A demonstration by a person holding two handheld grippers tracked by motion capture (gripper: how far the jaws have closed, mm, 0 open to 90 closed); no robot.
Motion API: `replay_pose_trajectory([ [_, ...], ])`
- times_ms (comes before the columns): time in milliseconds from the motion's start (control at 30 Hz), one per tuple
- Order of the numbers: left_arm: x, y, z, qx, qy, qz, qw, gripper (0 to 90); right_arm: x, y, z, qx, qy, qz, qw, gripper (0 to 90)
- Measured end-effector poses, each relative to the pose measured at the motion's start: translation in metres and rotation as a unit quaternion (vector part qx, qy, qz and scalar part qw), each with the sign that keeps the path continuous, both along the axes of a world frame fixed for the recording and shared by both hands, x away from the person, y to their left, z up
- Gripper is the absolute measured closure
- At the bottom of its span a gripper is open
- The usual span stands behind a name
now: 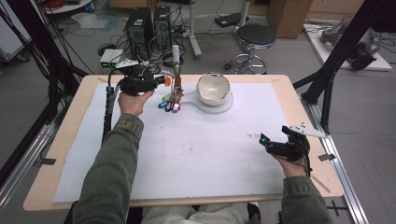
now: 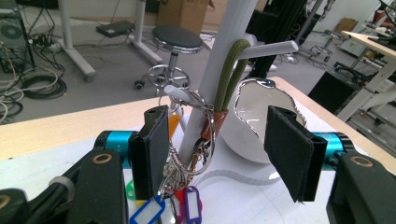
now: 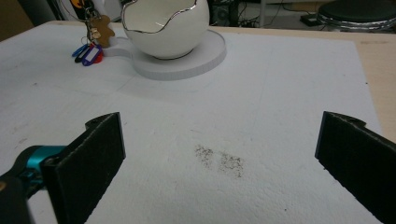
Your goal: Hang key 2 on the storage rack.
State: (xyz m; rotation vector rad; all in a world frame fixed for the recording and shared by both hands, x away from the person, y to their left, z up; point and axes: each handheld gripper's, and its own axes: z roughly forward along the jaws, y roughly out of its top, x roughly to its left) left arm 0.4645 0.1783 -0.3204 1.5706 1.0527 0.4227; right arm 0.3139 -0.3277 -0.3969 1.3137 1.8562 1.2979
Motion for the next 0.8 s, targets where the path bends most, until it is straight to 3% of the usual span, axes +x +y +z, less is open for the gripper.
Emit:
replay_pose_trajectory([
  [500, -0.033, 0.025, 0.011, 0.007, -0.033, 0.015, 0.9993, 39.7, 0.000, 0.003, -0.002, -0.003, -0.001, 0.001, 1.0000, 0.6],
  [800, -0.050, 0.040, 0.003, 0.002, -0.037, 0.032, 0.9988, 39.7, 0.000, 0.004, -0.005, -0.002, 0.001, -0.003, 1.0000, 0.6],
])
